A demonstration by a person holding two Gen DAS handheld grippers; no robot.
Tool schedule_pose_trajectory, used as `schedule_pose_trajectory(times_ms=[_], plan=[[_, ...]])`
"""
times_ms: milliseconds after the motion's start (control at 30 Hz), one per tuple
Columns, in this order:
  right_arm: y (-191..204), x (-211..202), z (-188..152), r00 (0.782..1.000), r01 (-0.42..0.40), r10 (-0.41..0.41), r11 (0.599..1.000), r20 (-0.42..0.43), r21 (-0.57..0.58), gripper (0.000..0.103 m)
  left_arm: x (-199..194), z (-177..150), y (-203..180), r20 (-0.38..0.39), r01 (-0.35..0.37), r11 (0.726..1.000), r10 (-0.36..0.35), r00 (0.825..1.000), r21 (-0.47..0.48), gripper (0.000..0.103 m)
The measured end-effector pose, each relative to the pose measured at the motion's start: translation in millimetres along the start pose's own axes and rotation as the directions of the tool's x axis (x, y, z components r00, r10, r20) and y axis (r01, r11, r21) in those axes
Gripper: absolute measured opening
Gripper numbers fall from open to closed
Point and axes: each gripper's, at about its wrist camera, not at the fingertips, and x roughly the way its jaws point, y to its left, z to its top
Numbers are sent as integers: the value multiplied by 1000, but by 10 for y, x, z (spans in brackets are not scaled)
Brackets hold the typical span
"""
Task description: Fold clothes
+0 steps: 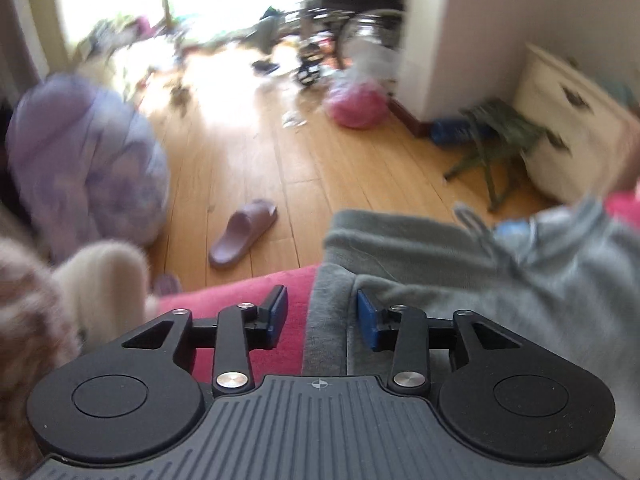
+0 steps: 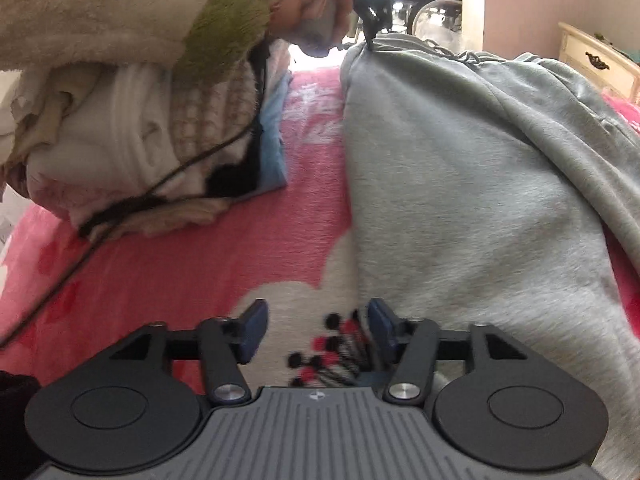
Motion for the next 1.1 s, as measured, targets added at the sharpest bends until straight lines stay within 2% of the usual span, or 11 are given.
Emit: schedule_pose_trajectory(times_ms=[100,267,400,500,567,700,767,833,967,1033,1100], plan=[[38,-131,-6,999,-38,38,998,10,42,64,-258,36,-20,50,-7,999,9,999,-53,40],[-29,-636,-110,984,-149,115,951,136,269,64,-820,49,-209,103,156,988,-154,983,-10,41],[-214,-1206,-363,976,-83,-19,887,215,454,64,-1337,-114,-499,63,326,939,-334,941,111,42],[-429,-1705,-643,951,10,-195,796,240,605,64,-1765,-389,-775,-34,466,857,-471,881,220,44],[-580,-2045,-844,919,63,-316,710,237,702,64,-2068,-706,-967,-131,572,768,-560,818,287,46],[-921,-2679,-1402,834,110,-530,427,150,898,64,-2516,-1513,-1141,-327,747,568,-673,663,346,49],[-985,-2843,-1619,826,102,-557,305,91,947,66,-2624,-1991,-1165,-412,790,451,-681,605,415,49],[-968,-2888,-1721,838,103,-543,252,53,962,66,-2635,-2414,-1143,-449,772,370,-651,612,517,49],[-853,-2609,-1594,887,213,-458,297,-57,931,65,-2524,-3115,-1036,-489,732,255,-601,631,631,49],[-823,-2434,-1500,889,290,-438,313,-134,904,65,-2455,-3272,-991,-500,727,240,-588,636,643,49],[-836,-2331,-1488,876,338,-437,255,-204,906,65,-2411,-3343,-955,-503,732,242,-588,633,637,49]])
